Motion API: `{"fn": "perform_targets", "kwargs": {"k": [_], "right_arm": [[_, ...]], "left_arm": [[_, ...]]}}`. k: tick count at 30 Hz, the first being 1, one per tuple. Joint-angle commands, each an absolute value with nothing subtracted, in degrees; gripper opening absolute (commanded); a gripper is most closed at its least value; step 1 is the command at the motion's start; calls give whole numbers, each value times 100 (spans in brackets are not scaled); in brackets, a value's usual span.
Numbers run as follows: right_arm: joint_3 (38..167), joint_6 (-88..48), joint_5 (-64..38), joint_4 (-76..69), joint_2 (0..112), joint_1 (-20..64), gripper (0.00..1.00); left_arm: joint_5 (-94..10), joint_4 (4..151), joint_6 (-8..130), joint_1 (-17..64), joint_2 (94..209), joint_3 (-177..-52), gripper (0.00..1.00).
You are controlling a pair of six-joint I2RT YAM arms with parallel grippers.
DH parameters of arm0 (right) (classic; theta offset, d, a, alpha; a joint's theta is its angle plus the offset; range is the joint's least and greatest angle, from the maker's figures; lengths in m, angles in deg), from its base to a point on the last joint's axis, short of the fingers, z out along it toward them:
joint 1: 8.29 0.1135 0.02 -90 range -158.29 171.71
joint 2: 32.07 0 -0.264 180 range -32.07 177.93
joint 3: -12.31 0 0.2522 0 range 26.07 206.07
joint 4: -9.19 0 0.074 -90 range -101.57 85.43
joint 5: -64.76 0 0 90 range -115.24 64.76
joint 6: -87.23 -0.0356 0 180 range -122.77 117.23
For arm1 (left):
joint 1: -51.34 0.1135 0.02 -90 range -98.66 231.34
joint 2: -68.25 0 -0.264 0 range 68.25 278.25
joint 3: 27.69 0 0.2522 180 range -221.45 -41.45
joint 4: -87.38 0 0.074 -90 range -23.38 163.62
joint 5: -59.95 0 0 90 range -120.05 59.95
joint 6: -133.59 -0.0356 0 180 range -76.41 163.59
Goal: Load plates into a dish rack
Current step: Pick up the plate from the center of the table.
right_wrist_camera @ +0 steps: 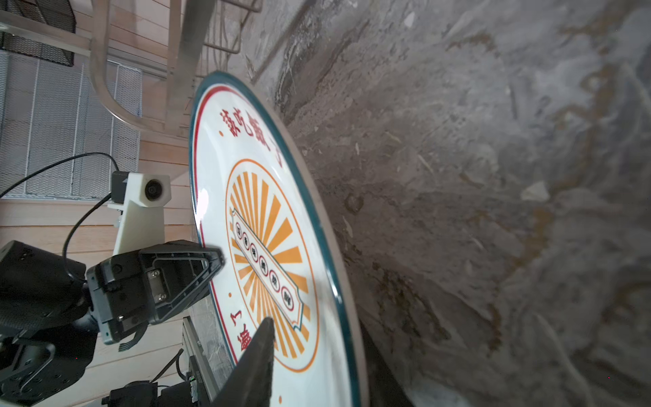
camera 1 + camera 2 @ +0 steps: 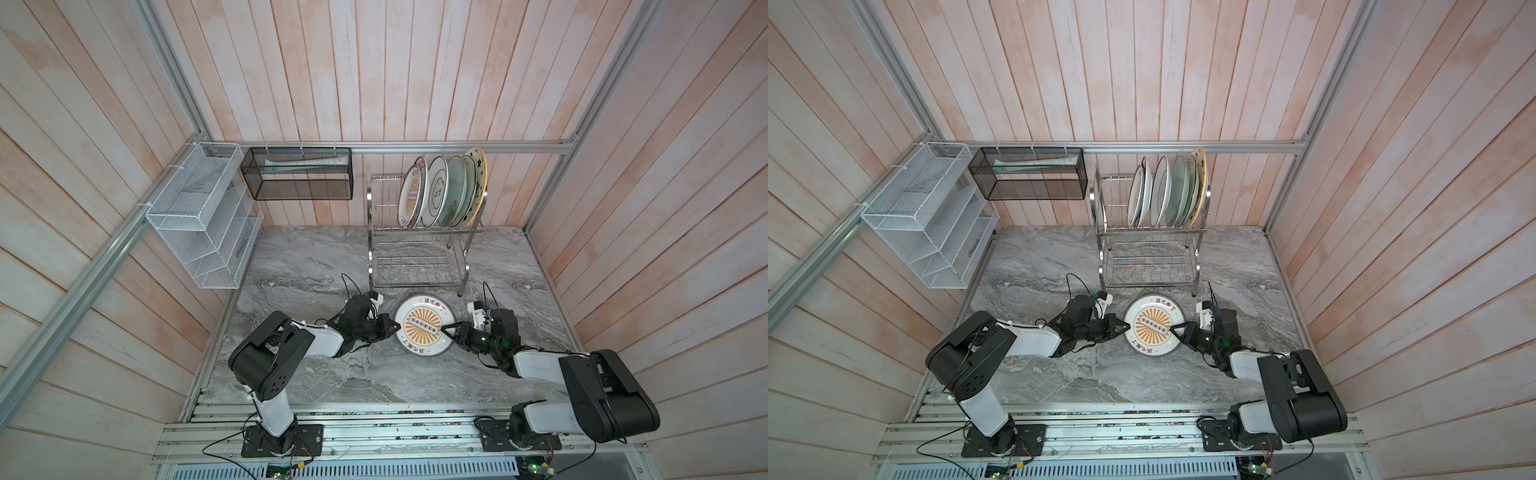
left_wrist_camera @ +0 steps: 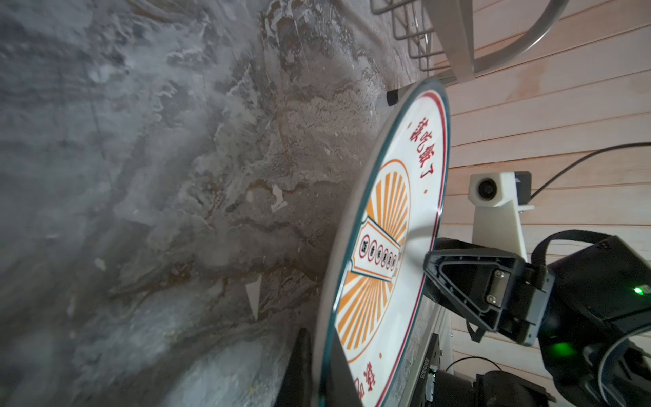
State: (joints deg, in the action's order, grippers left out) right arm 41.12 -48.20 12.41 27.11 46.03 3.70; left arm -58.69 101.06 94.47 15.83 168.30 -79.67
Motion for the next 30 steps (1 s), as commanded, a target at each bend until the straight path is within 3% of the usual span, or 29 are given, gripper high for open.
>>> {"fn": "perform_targets", "kwargs": {"k": [1, 8, 14, 19, 28, 30], "right_arm": [[4289, -4576, 1298, 2613, 4370, 410, 37], [4358, -4530, 1273, 2496, 4264, 408, 34], [4416, -4524, 1367, 2540, 4251, 410, 23], [4444, -4513, 1626, 2680, 4318, 427, 23], [4527, -4422, 1559, 2434, 4143, 421, 0], [4575, -4366, 1546, 2311, 4078, 419, 0]], "left_arm": [[-6195, 10359, 9492, 1614, 16570, -7881, 0], [-6368, 10522, 9544, 1611, 16527, -7850, 0], [-6476, 10579, 9536, 1614, 16530, -7850, 0], [-6570, 10724, 9561, 1614, 16527, -7837, 0], [-6480, 10529, 9514, 1610, 16404, -7846, 0], [-6435, 10467, 9480, 1615, 16370, -7862, 0]]}}
